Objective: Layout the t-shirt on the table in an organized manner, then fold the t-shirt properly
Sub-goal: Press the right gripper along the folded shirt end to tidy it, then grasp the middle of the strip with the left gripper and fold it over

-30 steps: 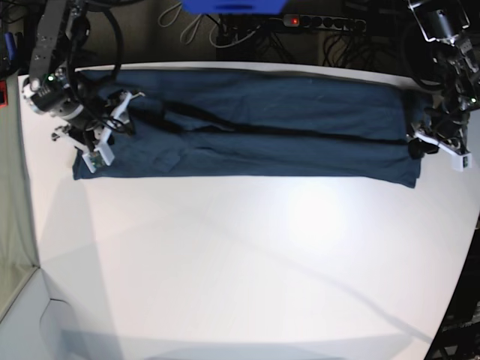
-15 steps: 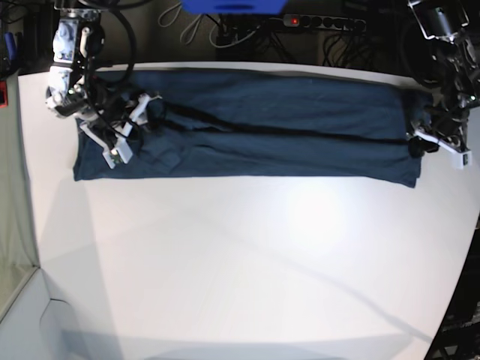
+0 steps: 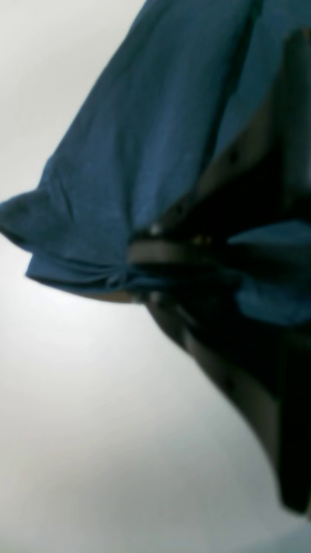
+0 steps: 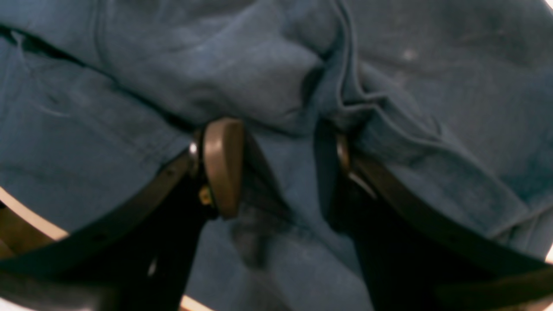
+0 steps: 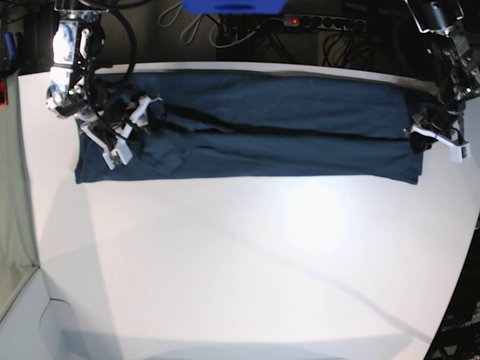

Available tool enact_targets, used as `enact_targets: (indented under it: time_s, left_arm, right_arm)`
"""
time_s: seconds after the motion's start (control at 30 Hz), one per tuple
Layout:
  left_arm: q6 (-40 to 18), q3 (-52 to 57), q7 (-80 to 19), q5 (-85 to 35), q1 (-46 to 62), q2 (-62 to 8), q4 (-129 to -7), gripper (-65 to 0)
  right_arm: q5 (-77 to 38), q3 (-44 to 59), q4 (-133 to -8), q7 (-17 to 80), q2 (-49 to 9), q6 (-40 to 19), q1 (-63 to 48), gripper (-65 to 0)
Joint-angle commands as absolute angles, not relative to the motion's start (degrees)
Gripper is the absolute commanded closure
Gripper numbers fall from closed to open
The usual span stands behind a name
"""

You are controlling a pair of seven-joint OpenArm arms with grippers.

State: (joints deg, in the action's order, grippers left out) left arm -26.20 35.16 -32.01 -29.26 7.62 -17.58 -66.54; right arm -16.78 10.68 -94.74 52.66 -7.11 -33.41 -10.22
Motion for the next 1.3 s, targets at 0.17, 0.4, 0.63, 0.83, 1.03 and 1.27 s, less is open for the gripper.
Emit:
enact_targets:
  time_s: [0.17, 0.4, 0.63, 0.83, 1.03, 1.27]
  left_arm:
    - [-25.6, 34.8, -39.3, -25.7, 8.5, -17.0, -63.7, 0.0]
    - [-25.6, 34.9, -41.5, -25.8, 10.0, -16.7, -78.7, -0.1]
    - [-25.6, 34.9, -47.9, -25.5, 10.2, -10.8, -98.1, -0.1]
    - [-25.0, 34.5, -55.5, -25.3, 10.2, -3.0, -111.1, -0.1]
    - [-24.8, 32.5, -58.2, -23.8, 11.4, 3.1, -113.0, -0.1]
    - [-24.8, 15.5, -50.7, -2.3, 16.0, 9.0, -112.7, -0.1]
  right_arm:
    - [-16.7, 10.7, -95.0, 53.4, -7.5, -33.6, -10.2, -28.1]
    - [-16.7, 10.6, -93.0, 52.9, -7.5, -33.6, -9.9, -28.1]
    - [-16.7, 10.6, -88.0, 50.0, -7.5, -33.6, -9.9, -28.1]
    - [-16.7, 10.6, -87.9, 50.0, -7.5, -33.6, -9.9, -28.1]
    - [-16.7, 10.6, -88.0, 50.0, -7.5, -33.6, -9.9, -28.1]
    - [-16.7, 10.6, -88.1, 50.2, -7.3, -33.6, -9.9, -28.1]
